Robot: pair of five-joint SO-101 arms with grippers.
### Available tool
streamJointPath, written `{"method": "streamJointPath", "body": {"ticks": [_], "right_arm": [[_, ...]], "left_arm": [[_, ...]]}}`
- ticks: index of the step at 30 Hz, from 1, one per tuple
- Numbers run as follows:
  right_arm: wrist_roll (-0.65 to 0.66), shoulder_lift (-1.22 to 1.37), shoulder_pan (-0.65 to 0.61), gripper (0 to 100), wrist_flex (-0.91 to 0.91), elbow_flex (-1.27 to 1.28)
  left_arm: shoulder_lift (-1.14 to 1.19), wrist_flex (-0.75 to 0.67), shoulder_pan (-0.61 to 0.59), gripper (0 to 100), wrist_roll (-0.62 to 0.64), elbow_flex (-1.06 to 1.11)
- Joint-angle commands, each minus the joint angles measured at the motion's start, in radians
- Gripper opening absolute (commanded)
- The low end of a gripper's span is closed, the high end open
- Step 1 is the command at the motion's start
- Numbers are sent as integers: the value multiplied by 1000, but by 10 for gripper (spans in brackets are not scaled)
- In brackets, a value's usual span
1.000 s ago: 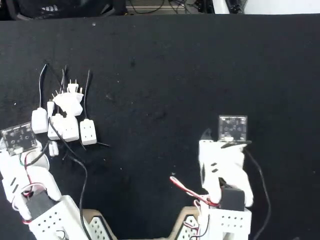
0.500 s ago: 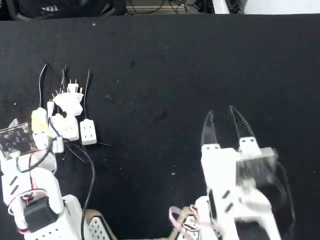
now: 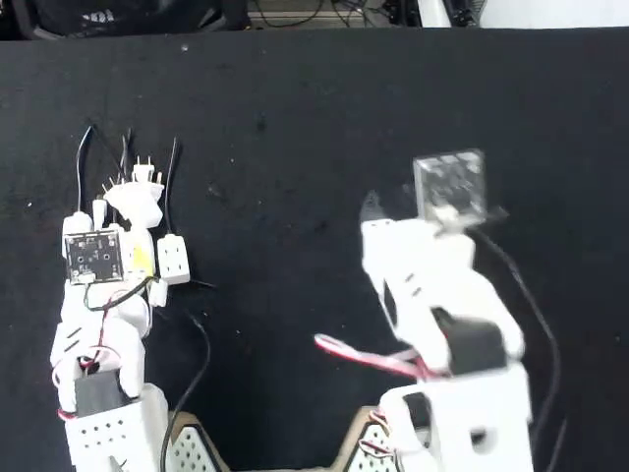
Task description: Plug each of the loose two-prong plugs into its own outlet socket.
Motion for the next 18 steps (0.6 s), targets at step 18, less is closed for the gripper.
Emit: {"method": "streamJointPath", "body": {"ticks": [18], "right_arm": [[-32, 82, -258, 142, -563, 503]], "left_arm": [[727, 6, -77, 164, 17, -433]]}}
